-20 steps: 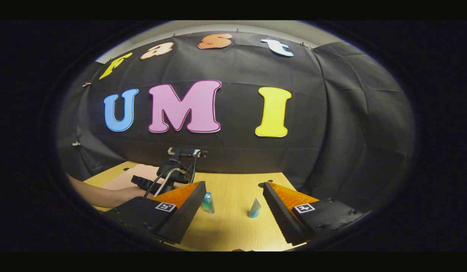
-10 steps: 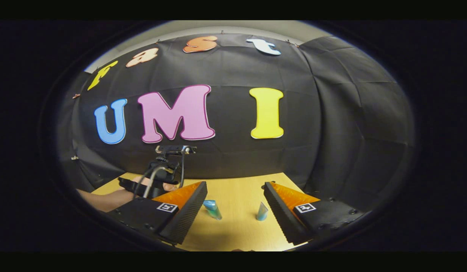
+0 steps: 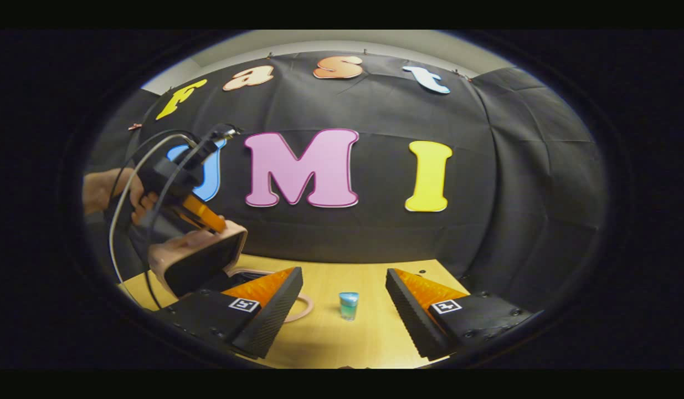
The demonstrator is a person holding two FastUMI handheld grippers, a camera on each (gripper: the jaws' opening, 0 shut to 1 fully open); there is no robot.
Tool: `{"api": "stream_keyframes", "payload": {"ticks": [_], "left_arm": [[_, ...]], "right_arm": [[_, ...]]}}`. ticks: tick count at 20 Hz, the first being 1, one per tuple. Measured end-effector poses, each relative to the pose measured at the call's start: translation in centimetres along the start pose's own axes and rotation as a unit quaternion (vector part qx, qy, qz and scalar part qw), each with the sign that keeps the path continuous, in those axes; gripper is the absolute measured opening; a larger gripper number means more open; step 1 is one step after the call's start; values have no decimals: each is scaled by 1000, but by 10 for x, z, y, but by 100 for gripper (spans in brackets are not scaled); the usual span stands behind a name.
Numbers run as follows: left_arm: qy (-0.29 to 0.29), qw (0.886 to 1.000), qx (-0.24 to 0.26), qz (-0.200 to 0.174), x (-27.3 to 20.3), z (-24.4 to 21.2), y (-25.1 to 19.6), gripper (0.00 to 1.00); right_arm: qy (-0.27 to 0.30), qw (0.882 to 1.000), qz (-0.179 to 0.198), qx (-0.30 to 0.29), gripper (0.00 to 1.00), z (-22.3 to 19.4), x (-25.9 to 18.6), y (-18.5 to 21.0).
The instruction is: First open the suitcase, pack the skin care products into it, and then close the suitcase.
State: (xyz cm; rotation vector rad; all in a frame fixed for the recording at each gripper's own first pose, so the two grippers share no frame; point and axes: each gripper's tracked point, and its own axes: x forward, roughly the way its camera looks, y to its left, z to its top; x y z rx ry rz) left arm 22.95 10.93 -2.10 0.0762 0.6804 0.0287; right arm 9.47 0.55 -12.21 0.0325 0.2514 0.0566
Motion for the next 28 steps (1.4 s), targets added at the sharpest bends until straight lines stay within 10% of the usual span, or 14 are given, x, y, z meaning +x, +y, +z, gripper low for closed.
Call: {"api": "stream_keyframes", "payload": {"ticks": [11,20,26,27,28], "left_arm": [[4,993,8,116,49,-91,292,4],[20,992,-29,125,138,-179,355,7],[1,980,1,201,121,-168,370,16],[-19,976,15,218,117,-158,374,27],[-35,973,26,228,100,-145,370,63]], "right_arm": [[61,997,-10,-36,97,-71,27,43],[91,995,-38,-32,96,-129,28,35],[90,994,-51,-44,97,-135,22,19],[87,994,-53,-40,97,-133,21,14],[84,994,-55,-38,97,-131,20,11]]}}
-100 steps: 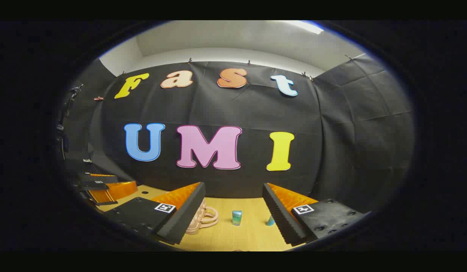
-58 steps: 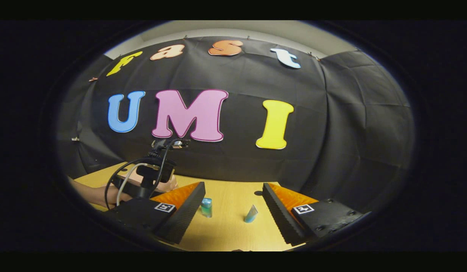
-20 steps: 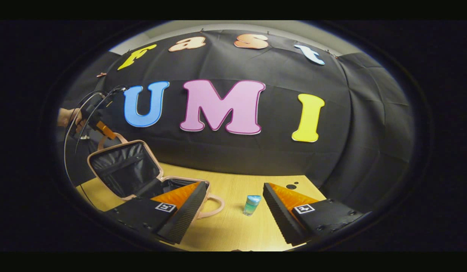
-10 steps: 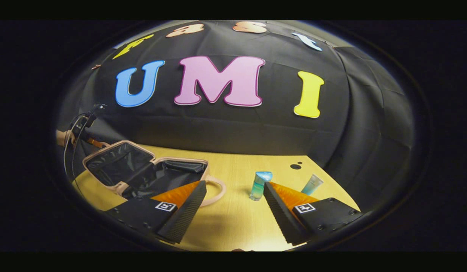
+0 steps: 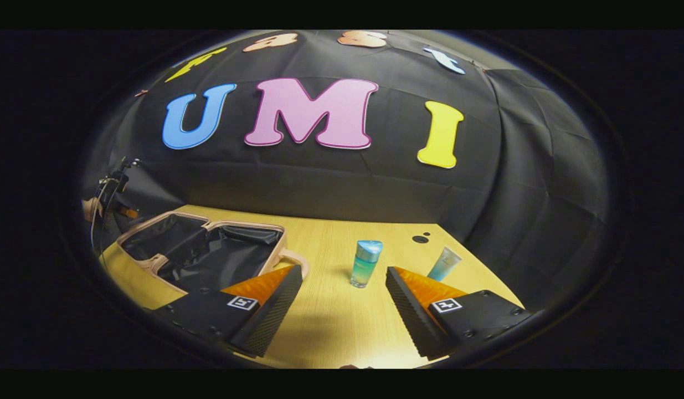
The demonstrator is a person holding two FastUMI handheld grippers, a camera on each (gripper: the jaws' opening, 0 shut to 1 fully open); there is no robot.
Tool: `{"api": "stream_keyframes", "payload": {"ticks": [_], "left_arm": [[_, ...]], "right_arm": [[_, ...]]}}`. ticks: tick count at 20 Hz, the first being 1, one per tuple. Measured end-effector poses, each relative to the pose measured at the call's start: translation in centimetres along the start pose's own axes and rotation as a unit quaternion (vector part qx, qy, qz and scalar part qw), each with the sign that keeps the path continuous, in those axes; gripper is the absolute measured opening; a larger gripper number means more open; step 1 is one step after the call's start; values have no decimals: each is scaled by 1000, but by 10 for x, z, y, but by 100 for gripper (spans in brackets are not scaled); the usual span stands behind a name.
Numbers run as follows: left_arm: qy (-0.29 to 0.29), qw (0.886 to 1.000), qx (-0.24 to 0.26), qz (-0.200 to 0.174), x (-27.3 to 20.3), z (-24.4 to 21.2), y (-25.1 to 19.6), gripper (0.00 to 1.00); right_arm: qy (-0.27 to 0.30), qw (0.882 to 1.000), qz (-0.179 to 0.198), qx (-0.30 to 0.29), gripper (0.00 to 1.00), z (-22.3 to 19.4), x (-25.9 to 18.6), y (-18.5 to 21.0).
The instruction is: First open the suitcase, pack the skin care products into it, and then close the suitcase.
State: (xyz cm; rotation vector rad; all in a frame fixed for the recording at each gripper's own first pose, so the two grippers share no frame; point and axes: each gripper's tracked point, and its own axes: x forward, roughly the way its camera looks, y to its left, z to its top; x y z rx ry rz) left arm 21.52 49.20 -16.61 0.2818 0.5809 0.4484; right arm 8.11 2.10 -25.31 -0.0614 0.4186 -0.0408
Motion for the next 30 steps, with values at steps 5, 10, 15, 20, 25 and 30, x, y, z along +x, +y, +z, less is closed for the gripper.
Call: {"api": "stream_keyframes", "payload": {"ticks": [5,10,15,20,25,30], "left_arm": [[-106,994,-1,-22,-113,71,-45,98],[-190,969,-79,-134,-223,75,-196,98],[-175,954,-57,-238,-282,24,-355,98],[-158,938,-64,-301,-293,16,-491,98],[-138,930,-72,-333,-280,15,-571,99],[-119,923,-46,-363,-253,10,-628,96]], "right_arm": [[-18,1000,-12,9,96,15,-8,-29],[-25,999,-22,17,97,22,-4,-69],[-12,999,-29,13,97,11,6,-110],[-1,999,-47,27,97,-5,18,-154],[12,997,-58,49,97,-26,30,-177],[34,996,-57,59,97,-57,47,-181]]}}
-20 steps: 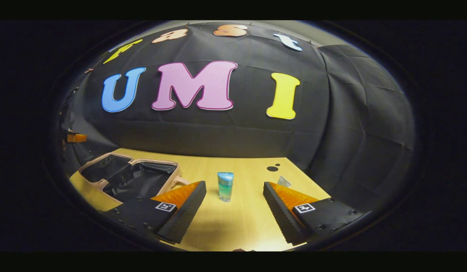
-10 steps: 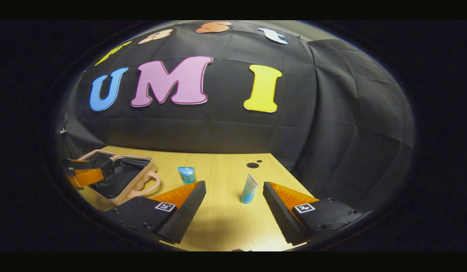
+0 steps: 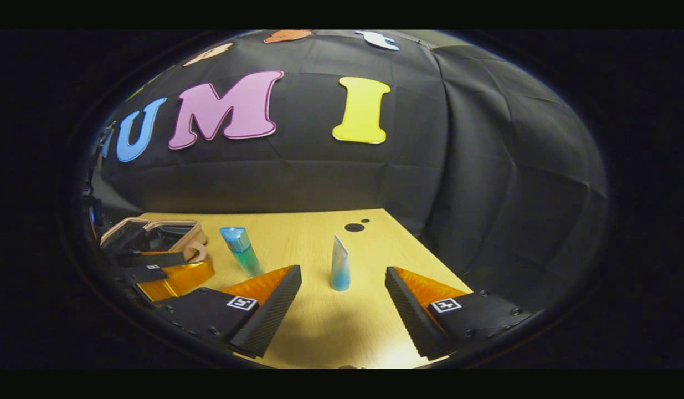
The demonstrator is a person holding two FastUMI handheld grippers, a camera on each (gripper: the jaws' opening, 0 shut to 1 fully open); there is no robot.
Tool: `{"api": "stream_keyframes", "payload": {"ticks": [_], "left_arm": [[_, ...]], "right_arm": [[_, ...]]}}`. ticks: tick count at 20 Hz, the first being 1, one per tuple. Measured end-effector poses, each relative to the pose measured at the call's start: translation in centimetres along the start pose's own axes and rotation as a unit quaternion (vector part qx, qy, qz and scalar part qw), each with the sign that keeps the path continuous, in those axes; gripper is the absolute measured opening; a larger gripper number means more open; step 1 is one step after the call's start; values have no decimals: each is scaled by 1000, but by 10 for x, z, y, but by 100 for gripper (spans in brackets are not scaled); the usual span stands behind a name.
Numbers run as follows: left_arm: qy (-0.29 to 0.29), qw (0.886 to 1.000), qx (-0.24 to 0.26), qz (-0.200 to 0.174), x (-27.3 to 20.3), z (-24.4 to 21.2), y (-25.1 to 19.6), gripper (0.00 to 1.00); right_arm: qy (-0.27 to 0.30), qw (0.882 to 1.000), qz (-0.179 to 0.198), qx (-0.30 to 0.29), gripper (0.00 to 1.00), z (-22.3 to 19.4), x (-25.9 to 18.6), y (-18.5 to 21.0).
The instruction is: First open the suitcase, pack the skin care products into it, and then close the suitcase.
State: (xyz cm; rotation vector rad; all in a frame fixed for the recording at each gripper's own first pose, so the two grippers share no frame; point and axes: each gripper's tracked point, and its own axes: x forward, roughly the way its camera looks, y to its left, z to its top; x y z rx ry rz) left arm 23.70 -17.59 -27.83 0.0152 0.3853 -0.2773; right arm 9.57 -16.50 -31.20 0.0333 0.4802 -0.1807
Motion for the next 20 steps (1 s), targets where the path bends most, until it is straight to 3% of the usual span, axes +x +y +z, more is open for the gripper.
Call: {"api": "stream_keyframes", "payload": {"ticks": [5,9,14,18,20], "left_arm": [[30,999,16,-11,61,-24,-6,96],[24,998,53,-20,94,-19,-13,96],[31,998,55,-30,118,-15,-18,92],[40,998,52,-15,119,-17,-15,57],[40,998,45,-9,117,-18,-11,55]], "right_arm": [[62,997,16,37,97,-39,28,11],[71,996,-13,51,97,-48,60,5],[74,994,-37,65,96,-53,89,1],[86,992,-52,80,96,-62,105,0],[81,992,-55,77,96,-61,111,1]]}}
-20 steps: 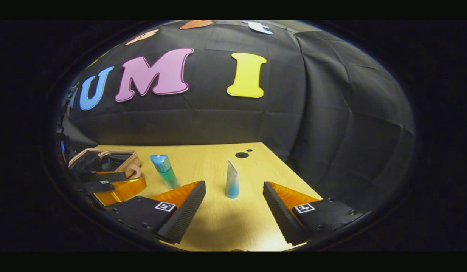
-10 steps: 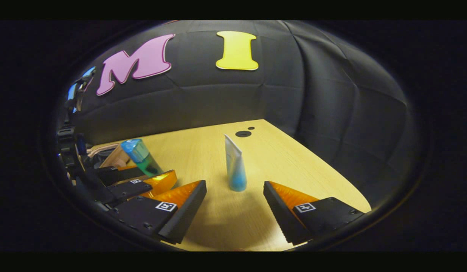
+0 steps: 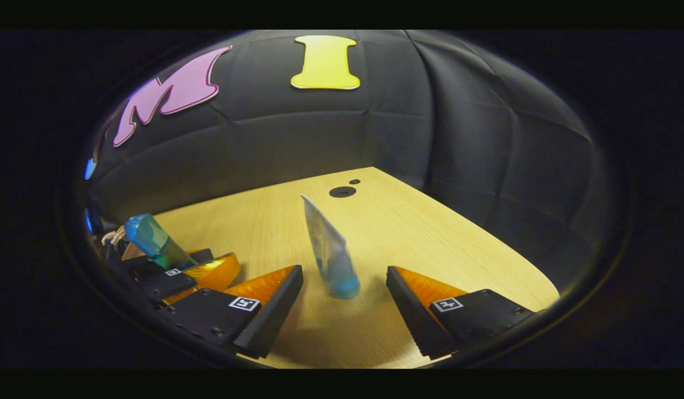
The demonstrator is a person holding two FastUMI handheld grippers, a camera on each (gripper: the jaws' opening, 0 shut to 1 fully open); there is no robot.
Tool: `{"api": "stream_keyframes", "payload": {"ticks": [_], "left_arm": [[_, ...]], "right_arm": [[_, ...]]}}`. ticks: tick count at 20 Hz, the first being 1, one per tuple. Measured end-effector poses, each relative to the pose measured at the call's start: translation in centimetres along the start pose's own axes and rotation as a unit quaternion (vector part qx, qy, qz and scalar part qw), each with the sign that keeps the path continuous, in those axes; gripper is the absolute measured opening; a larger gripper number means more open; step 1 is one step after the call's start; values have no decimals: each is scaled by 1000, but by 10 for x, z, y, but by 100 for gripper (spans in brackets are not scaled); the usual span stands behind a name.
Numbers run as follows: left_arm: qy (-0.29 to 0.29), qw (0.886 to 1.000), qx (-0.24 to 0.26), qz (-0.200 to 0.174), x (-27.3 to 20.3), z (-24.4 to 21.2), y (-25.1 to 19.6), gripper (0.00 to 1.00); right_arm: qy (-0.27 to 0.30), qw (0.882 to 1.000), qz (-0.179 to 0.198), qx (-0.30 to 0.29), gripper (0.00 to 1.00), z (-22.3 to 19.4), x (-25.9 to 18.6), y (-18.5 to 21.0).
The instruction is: First open the suitcase, pack the skin care products into it, and then close the suitcase.
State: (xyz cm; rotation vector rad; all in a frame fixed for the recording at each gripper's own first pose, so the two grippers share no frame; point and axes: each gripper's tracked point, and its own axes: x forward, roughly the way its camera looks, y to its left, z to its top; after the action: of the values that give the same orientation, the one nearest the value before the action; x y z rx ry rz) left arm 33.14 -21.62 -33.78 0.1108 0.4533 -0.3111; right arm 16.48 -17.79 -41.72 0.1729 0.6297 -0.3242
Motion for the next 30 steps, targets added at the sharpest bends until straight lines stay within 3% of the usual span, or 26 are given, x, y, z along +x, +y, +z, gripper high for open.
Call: {"api": "stream_keyframes", "payload": {"ticks": [4,7,8,9,10,14,15,16,22,24,27,30], "left_arm": [[-2,1000,-1,4,-11,-7,8,55],[-2,1000,4,7,-20,-10,13,55],[-1,1000,4,8,-22,-11,14,55],[-2,1000,1,10,-24,-12,17,55],[-2,1000,-4,6,-27,-13,16,55],[-11,1000,1,5,-42,-17,16,55],[-11,1000,-8,3,-48,-17,16,54],[-12,1000,-20,2,-57,-19,18,53],[-62,997,-36,15,-115,23,46,53],[-74,996,-39,21,-140,37,59,49],[-87,994,-59,33,-178,56,86,52],[-84,992,-70,65,-215,66,140,52]], "right_arm": [[-16,1000,-10,-24,89,7,12,1],[-16,1000,-11,-18,55,5,22,4],[-13,1000,-5,-18,53,5,17,6],[-20,1000,2,-19,39,5,22,10],[-18,1000,9,-23,43,4,21,12],[-44,997,34,-46,37,14,2,26],[-55,996,41,-50,32,20,-6,30],[-65,995,48,-56,38,25,-13,35],[-107,988,88,-72,37,50,-74,74],[-115,985,104,-76,37,55,-96,93],[-126,978,141,-84,37,61,-131,135],[-132,969,189,-89,37,63,-161,189]]}}
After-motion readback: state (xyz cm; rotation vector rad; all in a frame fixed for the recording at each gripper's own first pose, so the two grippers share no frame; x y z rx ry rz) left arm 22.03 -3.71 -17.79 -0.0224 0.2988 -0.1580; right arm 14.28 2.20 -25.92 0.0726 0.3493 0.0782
